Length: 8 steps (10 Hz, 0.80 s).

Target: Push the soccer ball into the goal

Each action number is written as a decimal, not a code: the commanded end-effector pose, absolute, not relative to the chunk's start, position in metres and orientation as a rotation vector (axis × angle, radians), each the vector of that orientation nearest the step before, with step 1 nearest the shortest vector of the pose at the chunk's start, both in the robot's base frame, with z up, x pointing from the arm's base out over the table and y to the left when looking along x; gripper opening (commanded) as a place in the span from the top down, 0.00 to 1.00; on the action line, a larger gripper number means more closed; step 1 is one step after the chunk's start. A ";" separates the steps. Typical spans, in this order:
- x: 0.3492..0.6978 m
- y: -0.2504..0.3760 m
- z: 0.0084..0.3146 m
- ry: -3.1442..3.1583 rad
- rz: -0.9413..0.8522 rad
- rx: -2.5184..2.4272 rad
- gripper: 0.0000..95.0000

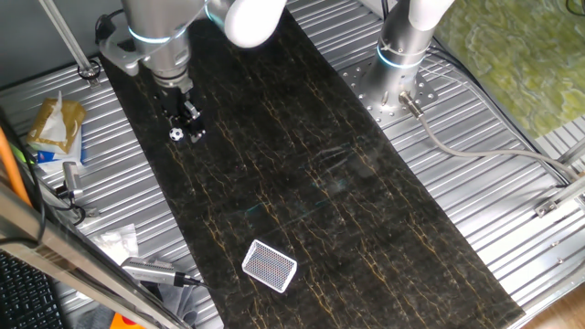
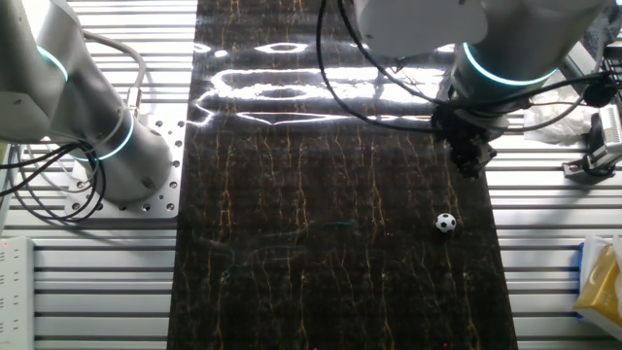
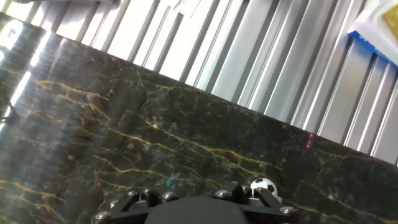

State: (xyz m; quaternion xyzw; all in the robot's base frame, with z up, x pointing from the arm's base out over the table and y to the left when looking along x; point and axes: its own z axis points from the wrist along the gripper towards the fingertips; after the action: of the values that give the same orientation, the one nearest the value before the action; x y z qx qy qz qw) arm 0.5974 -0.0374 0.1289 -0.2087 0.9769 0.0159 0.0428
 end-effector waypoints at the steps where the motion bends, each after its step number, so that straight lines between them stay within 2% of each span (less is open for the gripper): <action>1: 0.597 -0.041 0.124 2.982 0.045 -0.645 0.40; 8: 0.592 -0.059 0.129 2.963 0.028 -0.739 0.40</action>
State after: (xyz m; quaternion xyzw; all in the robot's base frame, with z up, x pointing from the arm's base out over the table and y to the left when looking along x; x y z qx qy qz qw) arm 0.5917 -0.0587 0.1289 -0.2448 0.9685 0.0078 0.0443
